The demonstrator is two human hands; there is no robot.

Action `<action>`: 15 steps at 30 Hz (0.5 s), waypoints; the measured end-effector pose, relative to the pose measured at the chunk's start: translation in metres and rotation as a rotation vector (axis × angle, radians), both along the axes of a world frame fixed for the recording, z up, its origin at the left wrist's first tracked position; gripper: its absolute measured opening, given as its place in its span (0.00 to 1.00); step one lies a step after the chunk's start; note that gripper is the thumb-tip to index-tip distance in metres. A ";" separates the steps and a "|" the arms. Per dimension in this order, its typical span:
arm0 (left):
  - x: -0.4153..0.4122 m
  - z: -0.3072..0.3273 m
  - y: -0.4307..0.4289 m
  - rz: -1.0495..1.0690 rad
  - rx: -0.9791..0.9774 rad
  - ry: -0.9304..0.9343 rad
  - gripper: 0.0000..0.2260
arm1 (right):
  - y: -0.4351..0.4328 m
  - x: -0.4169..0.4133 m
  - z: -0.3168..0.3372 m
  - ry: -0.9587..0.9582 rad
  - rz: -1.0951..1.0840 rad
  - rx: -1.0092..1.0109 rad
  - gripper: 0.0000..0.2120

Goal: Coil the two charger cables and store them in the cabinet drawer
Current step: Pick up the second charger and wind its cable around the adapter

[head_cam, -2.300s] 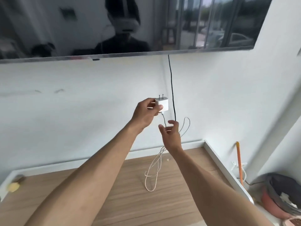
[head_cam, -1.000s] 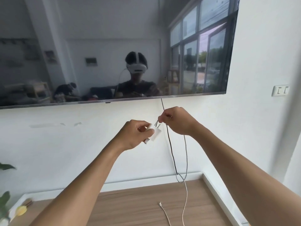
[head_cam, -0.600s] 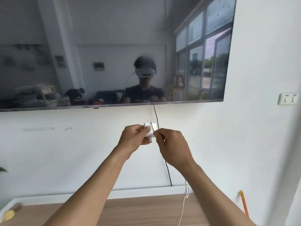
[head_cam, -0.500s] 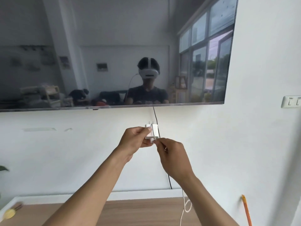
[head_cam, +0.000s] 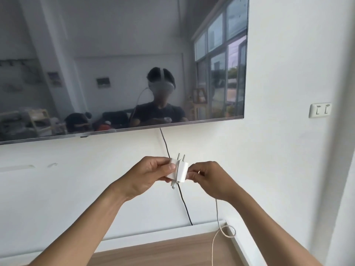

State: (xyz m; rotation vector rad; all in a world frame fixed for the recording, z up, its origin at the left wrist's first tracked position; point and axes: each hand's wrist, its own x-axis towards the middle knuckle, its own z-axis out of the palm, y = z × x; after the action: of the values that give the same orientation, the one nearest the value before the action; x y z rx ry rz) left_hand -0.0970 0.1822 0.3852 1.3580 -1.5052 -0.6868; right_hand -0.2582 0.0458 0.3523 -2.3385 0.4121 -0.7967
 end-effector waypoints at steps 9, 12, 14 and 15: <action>-0.002 -0.012 -0.014 0.089 0.079 -0.369 0.10 | -0.018 -0.011 0.045 0.271 -0.110 -0.198 0.10; -0.006 -0.017 -0.022 0.117 0.100 -0.385 0.11 | -0.012 -0.008 0.049 0.339 -0.167 -0.276 0.10; -0.009 -0.018 -0.027 0.149 0.097 -0.375 0.08 | -0.008 -0.008 0.049 0.345 -0.215 -0.325 0.11; -0.010 -0.018 -0.029 0.176 0.087 -0.354 0.06 | -0.006 -0.008 0.048 0.325 -0.240 -0.346 0.12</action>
State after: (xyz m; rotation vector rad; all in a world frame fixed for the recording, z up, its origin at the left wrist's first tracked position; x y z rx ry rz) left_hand -0.1070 0.1527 0.3668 1.7238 -1.6168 -0.4184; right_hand -0.2666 0.0397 0.4004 -2.7930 0.7565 -0.6336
